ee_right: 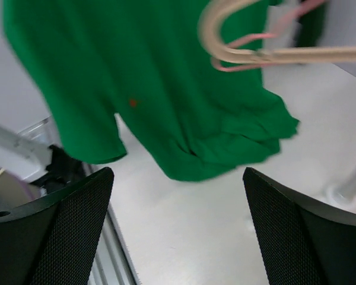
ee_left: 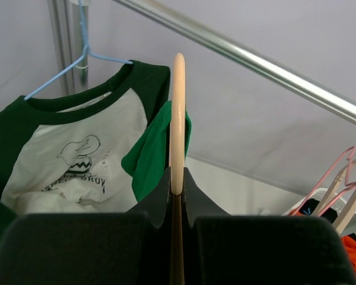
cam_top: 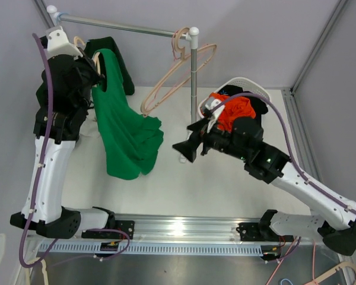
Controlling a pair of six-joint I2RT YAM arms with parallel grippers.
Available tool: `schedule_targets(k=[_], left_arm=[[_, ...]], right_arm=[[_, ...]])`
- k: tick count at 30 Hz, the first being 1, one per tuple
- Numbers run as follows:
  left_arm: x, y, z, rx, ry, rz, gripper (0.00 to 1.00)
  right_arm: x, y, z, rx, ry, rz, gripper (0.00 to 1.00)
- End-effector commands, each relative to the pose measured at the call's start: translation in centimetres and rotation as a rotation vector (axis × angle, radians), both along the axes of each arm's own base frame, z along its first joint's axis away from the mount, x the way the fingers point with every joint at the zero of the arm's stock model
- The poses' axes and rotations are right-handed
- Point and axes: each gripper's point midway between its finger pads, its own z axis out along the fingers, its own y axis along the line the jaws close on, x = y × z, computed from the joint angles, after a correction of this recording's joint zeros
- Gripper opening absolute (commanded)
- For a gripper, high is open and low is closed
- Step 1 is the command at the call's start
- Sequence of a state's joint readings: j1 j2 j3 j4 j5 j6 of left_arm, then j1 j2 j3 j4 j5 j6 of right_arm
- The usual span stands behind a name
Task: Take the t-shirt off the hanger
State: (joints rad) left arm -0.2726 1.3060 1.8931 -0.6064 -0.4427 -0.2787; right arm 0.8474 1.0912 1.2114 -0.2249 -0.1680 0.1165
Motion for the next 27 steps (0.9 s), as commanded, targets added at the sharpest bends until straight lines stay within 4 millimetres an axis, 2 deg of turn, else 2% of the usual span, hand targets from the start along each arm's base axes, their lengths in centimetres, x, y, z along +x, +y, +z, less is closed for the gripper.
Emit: schedule_targets(k=[1, 2, 3, 5, 6, 8, 10, 11, 12, 13, 14, 17, 18, 20, 21, 24, 25, 26, 27], left_arm=[[-1.9, 1.0, 0.1, -0.013, -0.002, 0.065, 0.01], [-2.2, 0.7, 0.1, -0.010, -0.005, 0.056, 0.01], [-2.1, 0.6, -0.8, 0.003, 0.011, 0.055, 0.01], [-2.6, 0.4, -0.6, -0.001, -0.001, 0.046, 0.01], [-2.7, 0.3, -0.7, 0.002, 0.001, 0.042, 0.01], [-3.0, 0.2, -1.0, 0.014, 0.011, 0.044, 0.01], [-3.2, 0.0, -1.2, 0.008, 0.011, 0.046, 0.01], [-3.3, 0.0, -1.2, 0.007, 0.007, 0.054, 0.01], [-3.5, 0.0, -1.2, 0.006, 0.003, 0.055, 0.01], [-3.5, 0.0, -1.3, 0.003, 0.003, 0.058, 0.01], [-3.4, -0.2, -1.4, 0.003, 0.006, 0.055, 0.01], [-3.4, -0.1, -1.9, 0.008, 0.025, 0.075, 0.01], [-3.4, -0.1, -1.9, 0.003, 0.027, 0.076, 0.01], [-3.4, -0.1, -2.2, -0.004, 0.031, 0.079, 0.01], [-3.3, -0.2, -2.4, -0.006, 0.033, 0.076, 0.01], [-3.0, -0.6, -3.1, -0.017, 0.040, 0.066, 0.01], [-2.7, -0.8, -3.1, -0.022, 0.033, 0.060, 0.01], [-2.5, -0.9, -3.3, -0.028, 0.035, 0.060, 0.01], [-2.2, -1.0, -3.5, -0.029, 0.036, 0.060, 0.01]], right_arm=[[-3.3, 4.6, 1.4, 0.039, -0.132, 0.173, 0.95], [-3.8, 5.9, 0.5, 0.030, -0.123, 0.204, 0.95], [-5.4, 7.5, 0.9, 0.060, -0.135, 0.262, 0.95], [-7.1, 9.5, 0.8, 0.089, -0.139, 0.340, 0.95], [-8.4, 11.3, 0.6, 0.112, -0.145, 0.388, 0.95], [-9.6, 12.9, 1.0, 0.141, -0.163, 0.427, 0.95], [-10.5, 15.0, 0.8, 0.163, -0.189, 0.456, 0.95], [-10.6, 15.6, 1.7, 0.188, -0.209, 0.455, 0.94], [-10.7, 16.2, 1.7, 0.191, -0.210, 0.457, 0.94], [-10.8, 17.3, 0.6, 0.174, -0.198, 0.471, 0.94], [-10.9, 17.8, 1.5, 0.189, -0.205, 0.479, 0.94], [-11.4, 19.5, 0.8, 0.189, -0.198, 0.507, 0.93], [-11.5, 19.8, 1.1, 0.197, -0.193, 0.505, 0.83], [-11.6, 20.4, 0.7, 0.199, -0.182, 0.506, 0.55], [-11.6, 20.6, 0.5, 0.200, -0.175, 0.495, 0.34], [-12.2, 20.4, 0.0, 0.183, -0.172, 0.479, 0.00], [-12.4, 20.2, -0.5, 0.172, -0.168, 0.472, 0.00], [-12.9, 19.6, -0.2, 0.171, -0.171, 0.476, 0.00], [-14.1, 19.4, -0.5, 0.158, -0.176, 0.492, 0.00]])
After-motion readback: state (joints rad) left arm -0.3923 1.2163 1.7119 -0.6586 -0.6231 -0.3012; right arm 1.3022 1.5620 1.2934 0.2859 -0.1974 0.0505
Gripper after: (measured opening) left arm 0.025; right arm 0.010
